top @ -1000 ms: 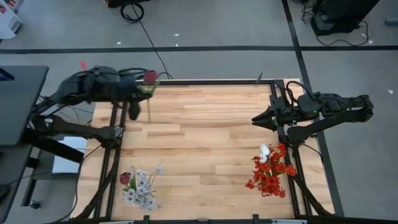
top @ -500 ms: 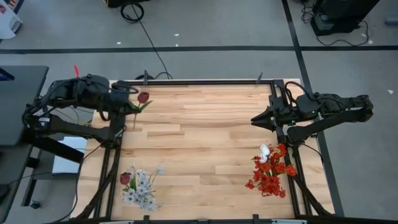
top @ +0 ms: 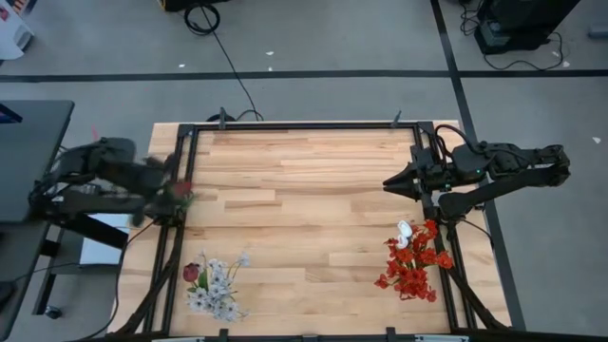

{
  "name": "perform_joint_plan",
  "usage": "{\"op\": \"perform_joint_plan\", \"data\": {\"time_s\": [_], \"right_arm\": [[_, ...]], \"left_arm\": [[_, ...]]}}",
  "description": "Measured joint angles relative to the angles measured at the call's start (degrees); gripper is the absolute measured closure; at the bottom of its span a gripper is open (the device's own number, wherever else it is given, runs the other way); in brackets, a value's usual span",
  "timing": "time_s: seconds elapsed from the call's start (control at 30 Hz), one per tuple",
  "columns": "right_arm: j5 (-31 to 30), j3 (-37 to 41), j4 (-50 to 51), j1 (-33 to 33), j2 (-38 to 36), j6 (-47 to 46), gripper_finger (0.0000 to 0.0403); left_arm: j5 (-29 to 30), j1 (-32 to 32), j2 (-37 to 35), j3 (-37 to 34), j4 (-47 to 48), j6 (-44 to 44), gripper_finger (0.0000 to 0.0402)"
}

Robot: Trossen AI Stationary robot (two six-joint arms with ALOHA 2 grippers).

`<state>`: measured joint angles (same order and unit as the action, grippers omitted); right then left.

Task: Sort flowers into vase by color
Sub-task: Put the red flower into the transparent vase

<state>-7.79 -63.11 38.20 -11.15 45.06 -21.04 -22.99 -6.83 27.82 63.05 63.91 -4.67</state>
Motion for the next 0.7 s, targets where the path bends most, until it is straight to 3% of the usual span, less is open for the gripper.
{"op": "perform_joint_plan", "data": {"time_s": [0.13,0.27,0.47,0.7], "right_arm": [[0.0,0.0,0.0,-0.01,0.0,0.0,0.0328],[0.01,0.0,0.0,-0.01,0.0,0.0,0.0328],[0.02,0.0,0.0,0.0,0.0,0.0,0.0328],[0.0,0.0,0.02,0.01,0.0,0.0,0.0328]], "left_arm": [[-22.26,0.02,-7.92,-2.11,-1.89,0.18,0.0395],[-33.67,0.02,-14.39,-6.27,-12.02,3.49,0.0393],[-38.42,0.0,-19.59,-15.24,-26.22,9.66,0.0395],[-44.55,0.0,-17.83,-23.69,-52.49,15.83,0.0395]]}}
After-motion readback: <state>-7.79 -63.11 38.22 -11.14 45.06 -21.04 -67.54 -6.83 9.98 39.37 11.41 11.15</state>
